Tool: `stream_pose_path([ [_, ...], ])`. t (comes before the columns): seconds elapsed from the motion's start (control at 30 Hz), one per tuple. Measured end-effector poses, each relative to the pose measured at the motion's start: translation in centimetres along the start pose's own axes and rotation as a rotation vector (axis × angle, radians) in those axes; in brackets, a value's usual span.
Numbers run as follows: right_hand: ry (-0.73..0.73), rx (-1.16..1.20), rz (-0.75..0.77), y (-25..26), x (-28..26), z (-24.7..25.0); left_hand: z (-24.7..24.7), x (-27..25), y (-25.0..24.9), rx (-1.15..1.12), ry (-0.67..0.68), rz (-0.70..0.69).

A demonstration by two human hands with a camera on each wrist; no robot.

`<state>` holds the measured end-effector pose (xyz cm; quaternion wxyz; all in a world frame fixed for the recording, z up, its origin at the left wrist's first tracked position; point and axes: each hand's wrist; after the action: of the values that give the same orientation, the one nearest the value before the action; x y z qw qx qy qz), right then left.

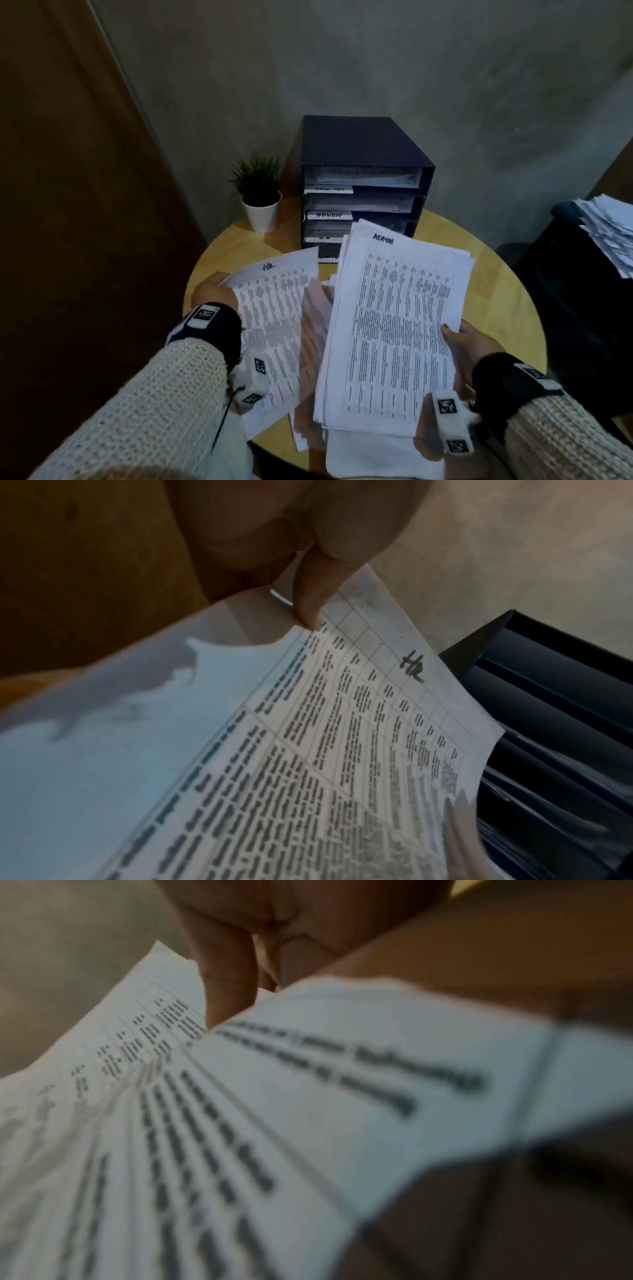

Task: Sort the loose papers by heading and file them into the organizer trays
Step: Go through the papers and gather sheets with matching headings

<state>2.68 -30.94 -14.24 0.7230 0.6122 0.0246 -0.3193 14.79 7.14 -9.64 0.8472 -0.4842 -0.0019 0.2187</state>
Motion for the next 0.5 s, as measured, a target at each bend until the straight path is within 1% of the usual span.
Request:
stream_pose_path([
  [0.07,0.044,0.118,-0.015,0.7,0.0,0.1,-1.2,-0.6,0.0,-0.02,0.062,-0.01],
  [0.17,0.185,0.312,0.025,1.4,-0.2,0.5,-3.7,-2.8,-0.6,-0.077,0.234,-0.008],
  [0.2,0.236,0.338,0.033,1.6,-0.3,0.5,-4.6,-4.0,-0.9,-0.082,0.27,0.013],
  [0.23,0.236,0.323,0.025,1.4,0.1,0.5,-5.5,-4.8,-1.0,-0.073,0.264,-0.019],
  [0.27,0.234,0.311,0.021,1.5,-0.2,0.3,-6.3,-5.9,-1.1,-0.06,0.293,-0.03],
  [0.33,0.162,0.215,-0.023,0.5,0.5,0.4,-7.8,-7.2,-0.5,-0.058,0.371,-0.051],
  [0.4,0.101,0.055,-0.069,-0.4,1.0,0.4,-9.2,-7.7,0.3,0.014,0.434,-0.042],
  [0.47,0.051,-0.179,-0.105,-0.8,0.9,0.4,-9.6,-7.4,1.1,0.088,0.481,-0.038],
  [0.5,0.038,-0.357,-0.112,-0.7,0.9,0.3,-9.3,-7.1,1.4,0.114,0.455,-0.029],
])
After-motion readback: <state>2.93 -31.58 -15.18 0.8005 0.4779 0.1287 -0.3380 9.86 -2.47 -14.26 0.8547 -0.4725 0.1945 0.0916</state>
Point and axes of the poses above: each hand's wrist, its own x-axis towards the middle knuckle, its own z-axis out of the back of the hand, y = z × x, and after that the axes turned 8 degrees about -x, right-handed
